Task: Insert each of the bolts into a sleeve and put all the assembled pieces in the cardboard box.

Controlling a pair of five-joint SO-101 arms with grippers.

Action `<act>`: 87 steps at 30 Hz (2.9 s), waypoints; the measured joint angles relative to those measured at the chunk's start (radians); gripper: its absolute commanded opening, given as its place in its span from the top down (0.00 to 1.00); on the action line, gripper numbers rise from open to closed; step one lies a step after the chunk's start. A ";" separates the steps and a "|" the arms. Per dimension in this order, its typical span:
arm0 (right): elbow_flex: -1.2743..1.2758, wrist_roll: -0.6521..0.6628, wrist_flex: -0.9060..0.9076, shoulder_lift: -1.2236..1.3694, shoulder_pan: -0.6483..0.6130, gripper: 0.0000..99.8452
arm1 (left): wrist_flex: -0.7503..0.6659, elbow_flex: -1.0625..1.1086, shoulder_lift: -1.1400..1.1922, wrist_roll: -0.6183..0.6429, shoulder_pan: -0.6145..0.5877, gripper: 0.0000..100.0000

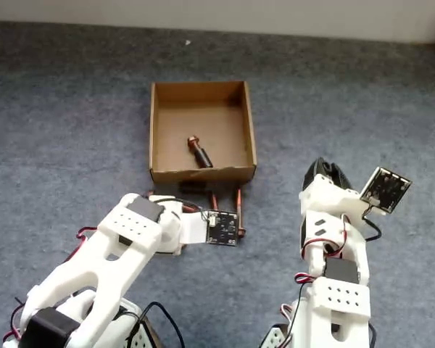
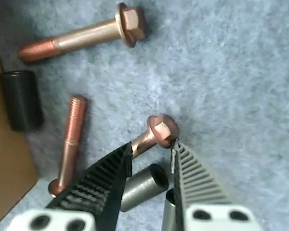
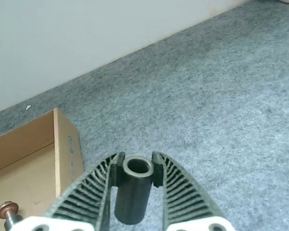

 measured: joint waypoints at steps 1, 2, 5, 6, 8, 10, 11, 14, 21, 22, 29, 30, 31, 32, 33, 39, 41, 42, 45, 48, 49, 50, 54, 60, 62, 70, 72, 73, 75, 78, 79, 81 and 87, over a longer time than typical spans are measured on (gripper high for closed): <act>0.000 0.000 0.000 0.000 0.000 0.99 | -0.005 0.000 0.005 0.000 0.009 0.84; 0.000 0.000 0.000 0.000 0.000 0.99 | -0.009 0.000 0.020 0.000 0.023 0.85; 0.000 0.000 0.000 0.000 0.000 0.99 | -0.020 -0.041 0.106 0.023 0.060 0.84; 0.000 0.000 0.000 0.000 0.000 0.99 | -0.017 -0.075 0.147 0.043 0.066 0.84; 0.000 0.000 0.000 0.000 0.000 0.99 | -0.012 -0.153 0.238 0.077 0.069 0.85; 0.000 0.000 0.000 0.000 0.000 0.99 | 0.023 -0.222 0.324 0.092 0.072 0.86; 0.000 0.000 0.000 0.000 0.000 0.99 | 0.040 -0.253 0.356 0.097 0.074 0.87; 0.000 0.000 0.000 0.000 0.000 0.99 | 0.069 -0.293 0.399 0.100 0.078 0.90; 0.000 0.000 0.000 0.000 0.000 0.99 | 0.072 -0.302 0.405 0.150 0.081 0.89; 0.000 0.000 0.000 0.000 0.000 0.99 | 0.072 -0.304 0.405 0.164 0.078 0.88; 0.000 0.000 0.000 0.000 0.000 0.99 | 0.072 -0.305 0.368 0.187 0.054 0.85; 0.000 0.000 0.000 0.000 0.000 0.99 | 0.072 -0.305 0.358 0.187 0.049 0.85; 0.000 0.000 0.000 0.000 0.000 0.99 | 0.072 -0.305 0.351 0.187 0.046 0.84; 0.000 0.000 0.000 0.000 0.000 0.99 | 0.072 -0.305 0.345 0.187 0.044 0.84; 0.000 0.000 0.000 0.000 0.000 0.99 | 0.074 -0.304 0.341 0.187 0.040 0.84; 0.000 0.000 0.000 0.000 0.000 0.99 | 0.074 -0.304 0.334 0.187 0.021 0.85; 0.000 0.000 0.000 0.000 0.000 0.99 | 0.068 -0.302 0.334 0.187 0.021 0.85; 0.000 0.000 0.000 0.000 0.000 0.99 | 0.054 -0.295 0.334 0.187 0.014 0.85; 0.000 0.000 0.000 0.000 0.000 0.99 | -0.021 -0.253 0.334 0.187 -0.009 0.85; 0.000 0.000 0.000 0.000 0.000 0.99 | -0.078 -0.226 0.333 0.187 -0.008 0.85; 0.000 0.000 0.000 0.000 0.000 0.99 | -0.083 -0.222 0.333 0.189 -0.008 0.85; 0.000 0.000 0.000 0.000 0.000 0.99 | -0.087 -0.219 0.333 0.189 -0.008 0.86; 0.000 0.000 0.000 0.000 0.000 0.99 | -0.091 -0.216 0.333 0.189 -0.002 0.94; 0.000 0.000 0.000 0.000 0.000 0.99 | -0.107 -0.198 0.333 0.190 0.037 0.99; 0.000 0.000 0.000 0.000 0.000 0.99 | -0.110 -0.196 0.333 0.190 0.040 0.99; 0.000 0.000 0.000 0.000 0.000 0.99 | -0.166 -0.170 0.315 0.215 0.040 0.99; 0.000 0.000 0.000 0.000 -0.006 0.99 | -0.176 -0.169 0.293 0.252 0.040 0.99; 0.000 0.000 0.000 0.000 -0.017 0.99 | -0.180 -0.164 0.270 0.272 0.041 0.99; 0.000 0.000 0.000 0.000 -0.041 0.99 | -0.181 -0.163 0.204 0.316 0.046 0.99; 0.000 0.000 0.000 0.000 -0.064 0.99 | -0.181 -0.163 0.064 0.400 0.046 0.99; 0.000 0.000 0.000 0.000 -0.068 0.99 | -0.181 -0.163 0.012 0.433 0.046 0.99; 0.000 0.000 0.000 0.000 -0.069 0.99 | -0.181 -0.163 -0.092 0.500 0.043 0.99; 0.000 0.000 0.000 0.000 -0.074 0.99 | -0.181 -0.163 -0.353 0.726 0.044 0.99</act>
